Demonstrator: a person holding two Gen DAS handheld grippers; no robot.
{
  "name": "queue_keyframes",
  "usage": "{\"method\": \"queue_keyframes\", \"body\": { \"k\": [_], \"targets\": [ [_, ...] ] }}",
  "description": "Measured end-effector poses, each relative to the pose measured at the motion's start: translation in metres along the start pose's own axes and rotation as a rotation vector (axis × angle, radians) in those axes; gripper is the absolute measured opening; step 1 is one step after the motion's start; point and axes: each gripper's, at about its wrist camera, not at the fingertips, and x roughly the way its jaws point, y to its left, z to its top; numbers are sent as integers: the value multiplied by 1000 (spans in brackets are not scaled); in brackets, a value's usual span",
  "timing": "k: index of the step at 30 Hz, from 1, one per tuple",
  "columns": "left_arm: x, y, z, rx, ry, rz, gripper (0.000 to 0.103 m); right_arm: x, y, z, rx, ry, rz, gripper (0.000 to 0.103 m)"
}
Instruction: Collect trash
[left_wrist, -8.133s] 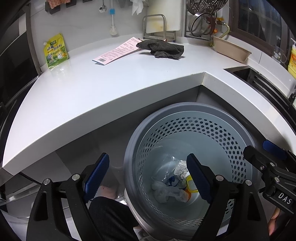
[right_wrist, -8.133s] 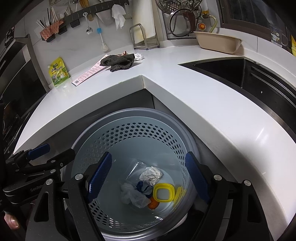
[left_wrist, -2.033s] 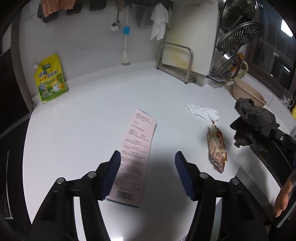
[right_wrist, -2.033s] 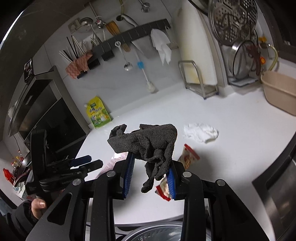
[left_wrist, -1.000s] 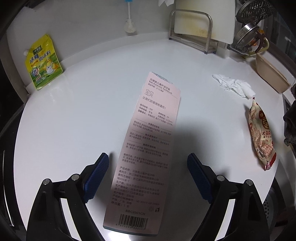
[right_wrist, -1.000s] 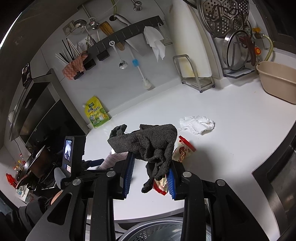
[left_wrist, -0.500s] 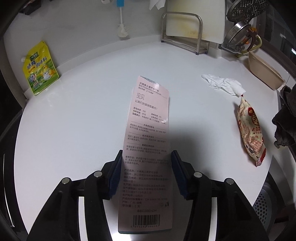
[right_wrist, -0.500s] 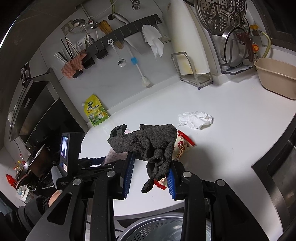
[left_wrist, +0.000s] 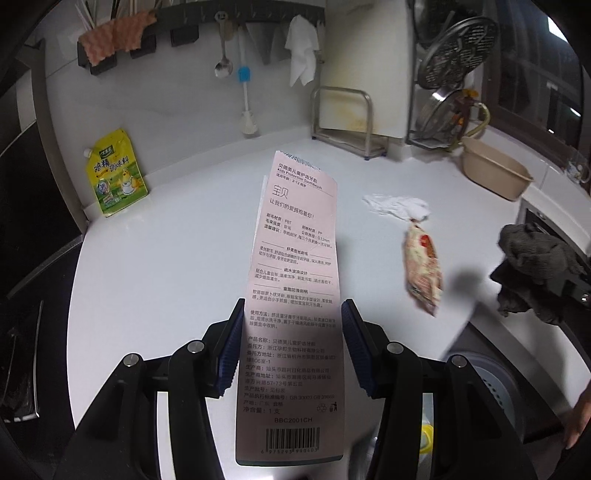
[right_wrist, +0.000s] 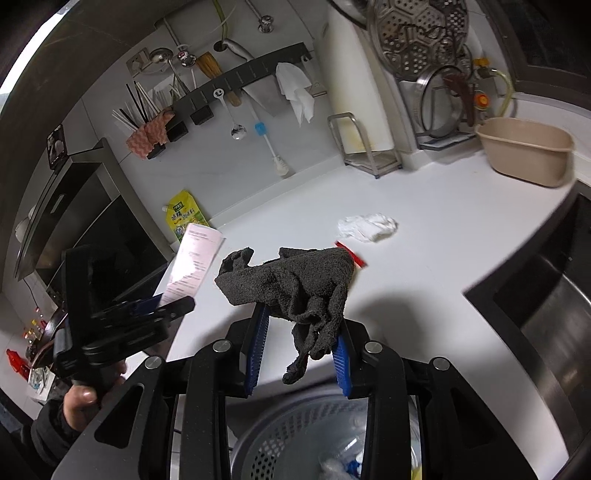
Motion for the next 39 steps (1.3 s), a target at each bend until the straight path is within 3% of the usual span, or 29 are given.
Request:
{"method": "queue_keyframes", "body": {
  "k": [7,15,26,39],
  "targets": [
    [-44,-30,-44,-29,0,-64,50,-31,-6,-38,10,19,-47,31],
    [-67,-65,-93,-12,31,-106,50,-51,-11,-80,14,62,-78,31],
    [-61,-95,-135,12,102,-158,50,-57,-19,-129,18,141,-105,31],
    [-36,-103,-161,13,193,-164,50,-47,-19,-152,8,192,-127,31]
  ]
}}
